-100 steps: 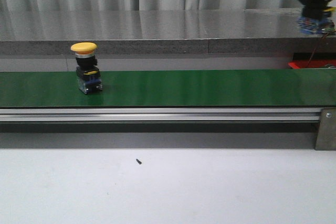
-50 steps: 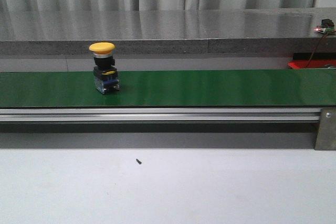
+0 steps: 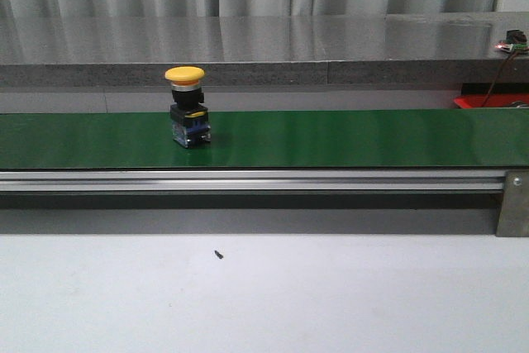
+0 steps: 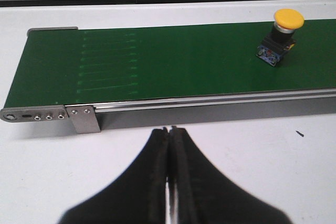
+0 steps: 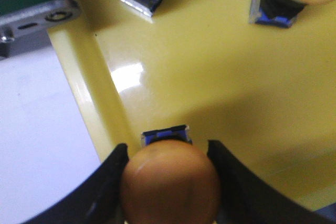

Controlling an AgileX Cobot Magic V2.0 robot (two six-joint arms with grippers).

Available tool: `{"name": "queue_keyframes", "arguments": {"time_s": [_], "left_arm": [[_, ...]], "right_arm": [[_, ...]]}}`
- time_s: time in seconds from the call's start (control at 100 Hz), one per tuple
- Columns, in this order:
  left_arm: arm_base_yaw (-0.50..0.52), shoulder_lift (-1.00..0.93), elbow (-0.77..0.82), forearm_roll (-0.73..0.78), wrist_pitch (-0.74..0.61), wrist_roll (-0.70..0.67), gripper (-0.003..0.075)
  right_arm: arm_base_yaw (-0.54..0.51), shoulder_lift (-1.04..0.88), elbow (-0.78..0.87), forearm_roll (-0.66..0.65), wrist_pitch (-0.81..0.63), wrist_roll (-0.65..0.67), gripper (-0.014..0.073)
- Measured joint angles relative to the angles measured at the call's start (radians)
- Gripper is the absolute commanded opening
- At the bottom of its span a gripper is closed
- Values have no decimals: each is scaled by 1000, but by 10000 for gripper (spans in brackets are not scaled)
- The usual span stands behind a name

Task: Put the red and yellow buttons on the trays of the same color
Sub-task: 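Carry the yellow button into the yellow tray and release it, then move the right gripper back over the belt and grasp the next yellow button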

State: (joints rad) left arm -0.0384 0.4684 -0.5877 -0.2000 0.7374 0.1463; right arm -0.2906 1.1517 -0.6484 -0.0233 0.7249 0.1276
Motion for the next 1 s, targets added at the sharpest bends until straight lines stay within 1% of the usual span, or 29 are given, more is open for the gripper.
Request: {"name": "queue_keyframes", "arguments": {"time_s": [0.22,0.41,0.48,0.55,0.7,0.77,0.84,1.0], "left_arm": [[0,0,0,0,0,0,-20],[0,0,0,0,0,0,-20],[0,0,0,0,0,0,-20],[0,0,0,0,0,0,-20],[0,0,0,0,0,0,-20],[0,0,0,0,0,0,-20],[0,0,0,0,0,0,-20],[0,0,0,0,0,0,-20]], "right_arm": [[0,0,99,14,-106,16,99],[0,17,110,23,-142,23,99],[0,33,110,23,-144,25,113],[0,49,110,23,-144,25,179],[0,65,110,23,-146,25,430],[0,66,110,23,-148,25,514],[0,66,110,23,-148,25,553],[0,66,102,23,-126,25,553]]}}
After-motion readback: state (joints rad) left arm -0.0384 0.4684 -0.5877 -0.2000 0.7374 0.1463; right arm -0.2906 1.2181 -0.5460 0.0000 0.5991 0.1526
